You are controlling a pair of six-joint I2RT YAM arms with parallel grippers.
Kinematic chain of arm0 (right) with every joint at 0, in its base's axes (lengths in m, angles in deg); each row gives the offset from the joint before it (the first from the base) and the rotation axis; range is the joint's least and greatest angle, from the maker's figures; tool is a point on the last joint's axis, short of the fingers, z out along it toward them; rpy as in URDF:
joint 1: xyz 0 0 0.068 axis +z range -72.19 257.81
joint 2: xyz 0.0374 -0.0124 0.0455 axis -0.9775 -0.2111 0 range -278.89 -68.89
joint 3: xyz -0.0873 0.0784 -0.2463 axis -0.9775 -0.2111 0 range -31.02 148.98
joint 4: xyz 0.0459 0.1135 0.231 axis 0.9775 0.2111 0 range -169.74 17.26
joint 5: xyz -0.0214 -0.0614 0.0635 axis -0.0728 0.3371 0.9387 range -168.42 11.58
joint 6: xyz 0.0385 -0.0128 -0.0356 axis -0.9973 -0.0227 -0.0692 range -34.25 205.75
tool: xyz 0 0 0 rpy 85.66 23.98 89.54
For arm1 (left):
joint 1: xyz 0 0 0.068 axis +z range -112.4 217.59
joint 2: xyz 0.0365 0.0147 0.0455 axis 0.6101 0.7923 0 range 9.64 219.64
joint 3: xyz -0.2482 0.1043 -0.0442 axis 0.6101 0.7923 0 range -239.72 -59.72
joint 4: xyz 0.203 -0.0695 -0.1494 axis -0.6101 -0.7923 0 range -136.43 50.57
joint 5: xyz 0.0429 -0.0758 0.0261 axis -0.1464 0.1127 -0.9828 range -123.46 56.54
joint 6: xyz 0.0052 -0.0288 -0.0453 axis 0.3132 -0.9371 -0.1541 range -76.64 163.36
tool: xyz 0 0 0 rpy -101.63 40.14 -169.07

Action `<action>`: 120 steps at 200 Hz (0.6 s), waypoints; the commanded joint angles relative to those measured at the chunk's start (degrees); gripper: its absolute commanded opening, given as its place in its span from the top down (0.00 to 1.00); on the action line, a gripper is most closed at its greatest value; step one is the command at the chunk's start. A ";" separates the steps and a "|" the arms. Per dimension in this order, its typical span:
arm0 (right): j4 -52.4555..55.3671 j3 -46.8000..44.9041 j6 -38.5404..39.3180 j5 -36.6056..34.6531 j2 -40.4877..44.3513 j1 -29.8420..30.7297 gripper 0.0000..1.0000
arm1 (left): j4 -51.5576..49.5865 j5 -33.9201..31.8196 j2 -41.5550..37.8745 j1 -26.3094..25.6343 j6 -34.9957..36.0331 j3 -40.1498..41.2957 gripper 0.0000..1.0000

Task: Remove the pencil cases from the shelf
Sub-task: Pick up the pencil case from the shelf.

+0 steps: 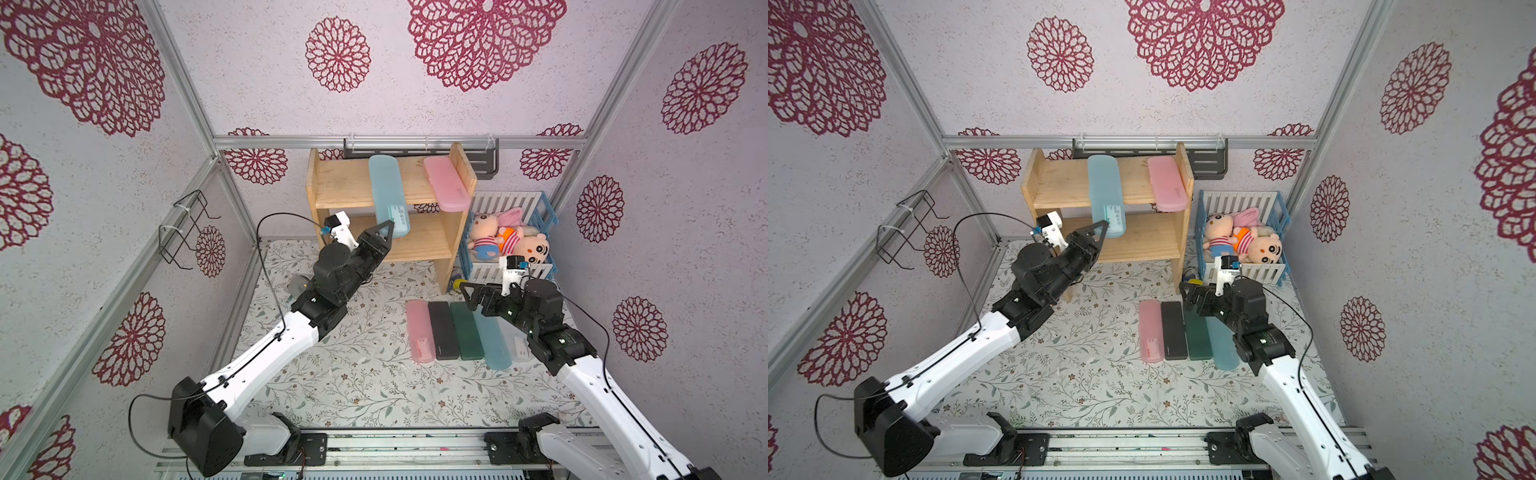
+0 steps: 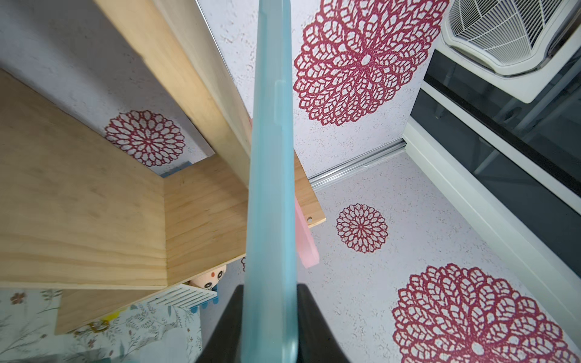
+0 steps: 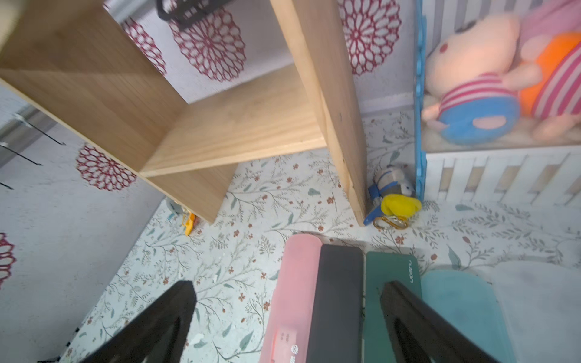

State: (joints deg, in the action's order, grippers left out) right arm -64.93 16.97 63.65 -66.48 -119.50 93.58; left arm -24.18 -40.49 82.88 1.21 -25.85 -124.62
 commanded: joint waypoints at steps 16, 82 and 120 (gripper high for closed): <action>-6.40 1.07 -6.99 -1.55 6.44 4.67 0.01 | -2.27 -7.42 -13.32 -2.39 14.13 13.08 1.00; -14.57 6.34 -14.65 -10.20 -0.57 26.11 0.01 | 0.27 -7.97 -37.41 -6.02 33.94 34.57 1.00; -18.57 12.93 -16.27 -13.54 -10.31 35.42 0.01 | 0.99 -5.73 -47.79 -6.16 39.08 41.39 1.00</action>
State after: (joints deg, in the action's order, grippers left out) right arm -77.81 24.51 49.48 -75.27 -125.58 124.38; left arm -25.21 -47.66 39.69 -4.36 6.08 -85.19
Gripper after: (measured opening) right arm 0.990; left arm 0.006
